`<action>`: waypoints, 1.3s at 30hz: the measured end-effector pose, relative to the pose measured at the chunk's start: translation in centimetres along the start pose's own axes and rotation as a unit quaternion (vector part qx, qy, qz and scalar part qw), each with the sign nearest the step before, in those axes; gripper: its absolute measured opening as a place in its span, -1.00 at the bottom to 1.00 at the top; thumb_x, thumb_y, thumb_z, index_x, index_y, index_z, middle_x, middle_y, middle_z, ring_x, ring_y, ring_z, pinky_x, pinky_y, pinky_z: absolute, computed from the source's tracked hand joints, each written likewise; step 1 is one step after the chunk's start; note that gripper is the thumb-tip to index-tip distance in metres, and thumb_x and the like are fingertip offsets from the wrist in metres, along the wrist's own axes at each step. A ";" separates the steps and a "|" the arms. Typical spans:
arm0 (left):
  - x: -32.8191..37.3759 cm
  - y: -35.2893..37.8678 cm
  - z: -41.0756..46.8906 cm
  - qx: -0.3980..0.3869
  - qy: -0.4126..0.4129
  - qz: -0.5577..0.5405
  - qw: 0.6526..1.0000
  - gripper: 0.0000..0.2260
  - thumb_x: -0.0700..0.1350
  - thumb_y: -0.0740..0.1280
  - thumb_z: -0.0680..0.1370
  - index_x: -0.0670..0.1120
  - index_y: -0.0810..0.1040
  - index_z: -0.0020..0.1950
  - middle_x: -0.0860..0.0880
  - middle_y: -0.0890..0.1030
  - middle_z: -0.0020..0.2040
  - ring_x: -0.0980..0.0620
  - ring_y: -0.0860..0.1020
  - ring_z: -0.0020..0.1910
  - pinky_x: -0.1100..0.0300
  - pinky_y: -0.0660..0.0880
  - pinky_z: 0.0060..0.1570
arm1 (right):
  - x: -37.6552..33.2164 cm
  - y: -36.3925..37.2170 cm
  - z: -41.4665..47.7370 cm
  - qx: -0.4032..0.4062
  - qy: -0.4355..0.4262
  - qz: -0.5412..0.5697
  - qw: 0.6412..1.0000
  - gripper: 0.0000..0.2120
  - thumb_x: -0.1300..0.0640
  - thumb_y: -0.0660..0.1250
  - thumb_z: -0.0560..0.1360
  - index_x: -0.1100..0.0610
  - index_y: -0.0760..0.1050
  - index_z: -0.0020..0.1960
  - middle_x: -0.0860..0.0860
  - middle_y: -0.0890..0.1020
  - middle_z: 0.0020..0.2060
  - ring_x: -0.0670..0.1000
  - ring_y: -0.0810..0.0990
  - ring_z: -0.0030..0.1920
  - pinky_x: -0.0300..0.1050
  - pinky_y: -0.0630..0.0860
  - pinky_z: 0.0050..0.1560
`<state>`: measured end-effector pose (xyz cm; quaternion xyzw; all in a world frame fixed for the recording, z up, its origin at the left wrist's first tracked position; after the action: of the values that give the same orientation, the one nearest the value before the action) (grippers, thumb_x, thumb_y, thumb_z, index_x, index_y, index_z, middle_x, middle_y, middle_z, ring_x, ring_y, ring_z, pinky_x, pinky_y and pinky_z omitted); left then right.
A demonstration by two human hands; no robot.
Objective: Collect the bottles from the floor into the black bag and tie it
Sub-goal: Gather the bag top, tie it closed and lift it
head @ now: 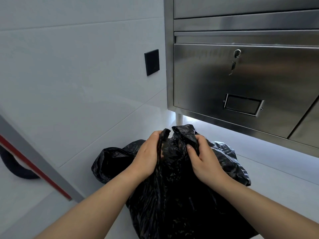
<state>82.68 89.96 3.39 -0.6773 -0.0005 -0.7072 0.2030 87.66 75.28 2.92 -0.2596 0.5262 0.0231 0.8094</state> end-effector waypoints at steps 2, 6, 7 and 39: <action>0.5 -0.4 0.1 0.027 0.010 0.004 1.000 -0.68 0.19 0.01 0.49 0.18 0.54 -0.08 0.19 0.56 -0.30 0.11 0.53 -0.20 -0.08 0.53 0.07 | 0.1 0.3 0.0 -0.009 0.003 -0.005 1.000 -0.87 0.11 0.17 0.57 -0.12 0.29 0.01 -0.16 0.54 -0.14 -0.24 0.49 -0.12 -0.44 0.37 -0.18; 1.5 -1.1 -0.2 0.072 0.052 0.034 0.996 -0.76 -0.06 0.09 0.61 0.24 0.50 0.03 0.19 0.63 -0.15 0.10 0.58 -0.15 0.12 0.52 -0.04 | 0.5 0.3 -0.1 -0.014 0.015 -0.006 1.000 -0.88 0.10 0.15 0.57 -0.06 0.29 0.09 -0.18 0.53 -0.09 -0.24 0.49 -0.06 -0.37 0.37 -0.13; 1.8 -1.1 -0.3 0.077 0.061 0.030 0.995 -0.77 -0.08 0.11 0.62 0.22 0.48 0.07 0.15 0.63 -0.12 0.06 0.58 -0.11 0.13 0.52 -0.03 | 0.5 0.3 -0.1 -0.015 0.020 -0.007 1.000 -0.87 0.10 0.13 0.58 -0.06 0.28 0.11 -0.18 0.52 -0.07 -0.22 0.49 -0.05 -0.30 0.38 -0.11; 3.4 1.4 -1.5 0.042 0.147 0.117 0.981 -0.79 -0.11 0.30 0.54 0.20 0.58 0.05 0.14 0.59 0.02 0.24 0.51 0.11 0.35 0.39 0.16 | -0.6 0.5 -0.4 0.011 0.037 0.107 0.993 -0.74 0.15 0.27 0.53 -0.06 0.46 0.19 -0.14 0.60 0.07 -0.20 0.52 0.14 -0.24 0.42 0.18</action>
<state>81.59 87.30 6.18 -0.5519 0.0790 -0.7701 0.3100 86.91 75.71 3.08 -0.1935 0.5809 0.0944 0.7850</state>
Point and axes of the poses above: each hand's wrist, its own z-axis towards the middle knuckle, its own y-axis out of the palm, x = y × z, the point moved 9 cm from there along z, towards the middle knuckle
